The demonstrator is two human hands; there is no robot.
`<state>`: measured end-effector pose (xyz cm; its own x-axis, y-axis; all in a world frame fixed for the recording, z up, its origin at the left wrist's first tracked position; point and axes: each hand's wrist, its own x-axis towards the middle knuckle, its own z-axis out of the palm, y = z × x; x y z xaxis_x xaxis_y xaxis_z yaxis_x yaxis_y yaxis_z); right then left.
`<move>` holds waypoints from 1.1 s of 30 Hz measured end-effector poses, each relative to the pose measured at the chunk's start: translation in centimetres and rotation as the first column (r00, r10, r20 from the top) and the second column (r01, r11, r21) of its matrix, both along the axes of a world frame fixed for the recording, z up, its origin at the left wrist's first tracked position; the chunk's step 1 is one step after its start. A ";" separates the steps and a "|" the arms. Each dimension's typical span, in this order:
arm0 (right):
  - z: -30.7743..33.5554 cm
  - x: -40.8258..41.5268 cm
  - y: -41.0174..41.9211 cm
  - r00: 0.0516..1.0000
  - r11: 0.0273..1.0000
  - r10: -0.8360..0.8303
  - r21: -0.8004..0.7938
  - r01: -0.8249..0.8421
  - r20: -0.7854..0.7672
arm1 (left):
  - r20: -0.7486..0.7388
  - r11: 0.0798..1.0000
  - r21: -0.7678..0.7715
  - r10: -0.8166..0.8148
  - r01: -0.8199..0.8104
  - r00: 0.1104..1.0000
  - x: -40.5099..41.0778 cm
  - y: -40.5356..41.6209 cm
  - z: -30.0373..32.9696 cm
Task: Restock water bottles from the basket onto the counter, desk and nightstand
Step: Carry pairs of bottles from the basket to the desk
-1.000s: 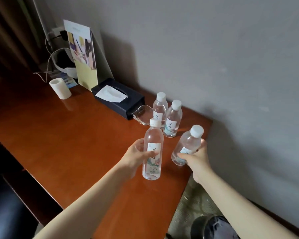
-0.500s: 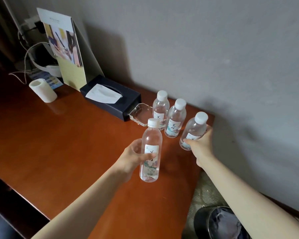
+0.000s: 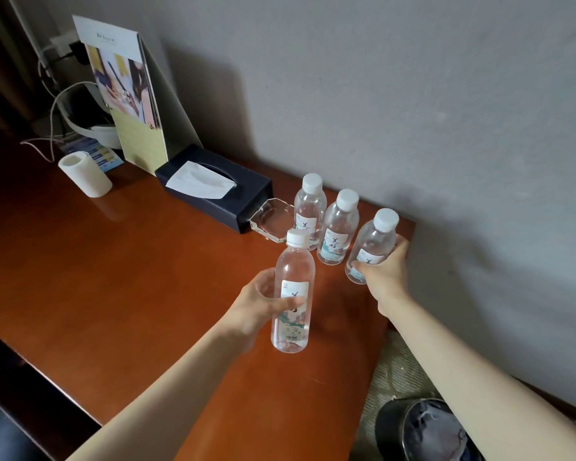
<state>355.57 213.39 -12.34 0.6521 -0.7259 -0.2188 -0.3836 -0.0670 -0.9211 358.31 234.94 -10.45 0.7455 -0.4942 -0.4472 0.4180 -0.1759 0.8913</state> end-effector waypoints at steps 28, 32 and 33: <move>0.1 -1.8 -1.9 0.975 0.973 0.223 -0.061 -0.221 0.021 | 0.019 0.996 -0.033 0.080 -0.080 0.997 -3.7 -2.6 0.4; 0.6 -6.3 -3.2 0.986 0.986 0.162 -0.040 -0.160 0.039 | 0.049 0.999 -0.048 0.009 -0.007 0.999 -5.1 -3.7 0.9; 0.7 -7.8 -3.7 0.991 0.992 0.127 -0.022 -0.126 0.043 | 0.059 0.998 -0.053 -0.023 0.026 0.998 -5.4 -4.2 1.0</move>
<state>347.74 209.66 -11.63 0.7478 -0.6406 -0.1742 -0.3296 -0.1305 -0.9351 352.91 230.76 -9.43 0.7565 -0.5353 -0.3757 0.3615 -0.1365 0.9223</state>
